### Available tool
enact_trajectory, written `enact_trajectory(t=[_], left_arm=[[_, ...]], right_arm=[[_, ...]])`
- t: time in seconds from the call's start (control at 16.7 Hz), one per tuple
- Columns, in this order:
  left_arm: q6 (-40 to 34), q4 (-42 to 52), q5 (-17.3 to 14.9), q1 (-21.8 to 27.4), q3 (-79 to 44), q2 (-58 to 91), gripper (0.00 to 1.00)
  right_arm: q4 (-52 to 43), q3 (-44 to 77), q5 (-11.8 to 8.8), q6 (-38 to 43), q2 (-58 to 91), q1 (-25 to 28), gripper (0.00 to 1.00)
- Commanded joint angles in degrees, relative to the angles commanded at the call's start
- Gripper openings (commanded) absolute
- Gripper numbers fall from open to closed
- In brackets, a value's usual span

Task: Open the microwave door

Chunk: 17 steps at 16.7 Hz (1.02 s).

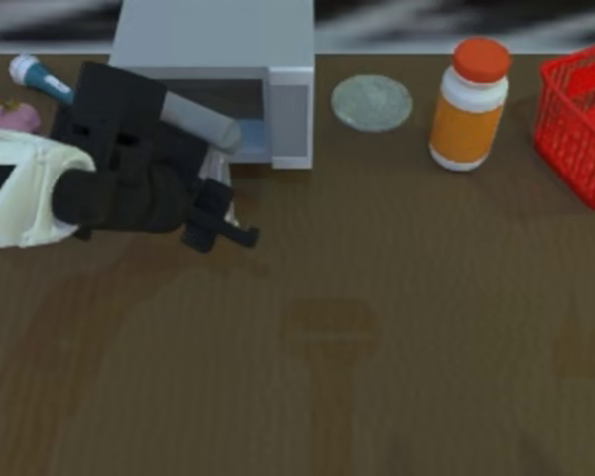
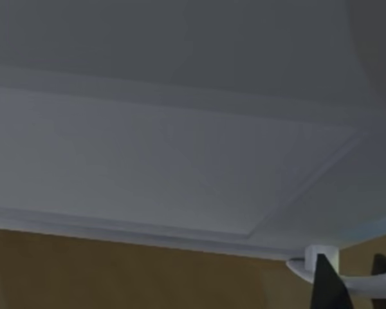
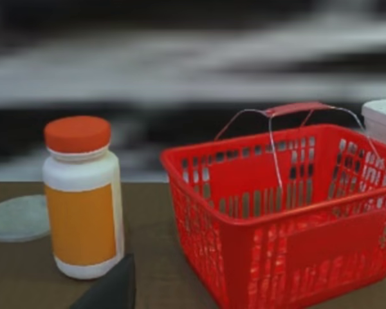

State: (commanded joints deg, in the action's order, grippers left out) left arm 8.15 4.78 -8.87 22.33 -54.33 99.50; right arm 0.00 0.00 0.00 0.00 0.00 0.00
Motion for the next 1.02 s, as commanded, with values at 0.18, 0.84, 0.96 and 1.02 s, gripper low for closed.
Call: enact_trajectory(t=[0.18,0.84,0.96,1.02], left_arm=[[-0.29,0.04,-0.45,0.42,-0.06,0.02,0.00],[4.64,0.83,-3.78,-2.11,1.32,-1.26,0.00],[4.64,0.83,-3.78,-2.11,1.32,-1.26,0.00],[4.64,0.83,-3.78,-2.11,1.32,-1.26,0.00]], right_arm=[[0.00,0.00,0.00,0.00,0.00,0.00,1.00],[0.00,0.00,0.00,0.00,0.00,0.00,1.00],[0.00,0.00,0.00,0.00,0.00,0.00,1.00],[0.00,0.00,0.00,0.00,0.00,0.00,1.00]])
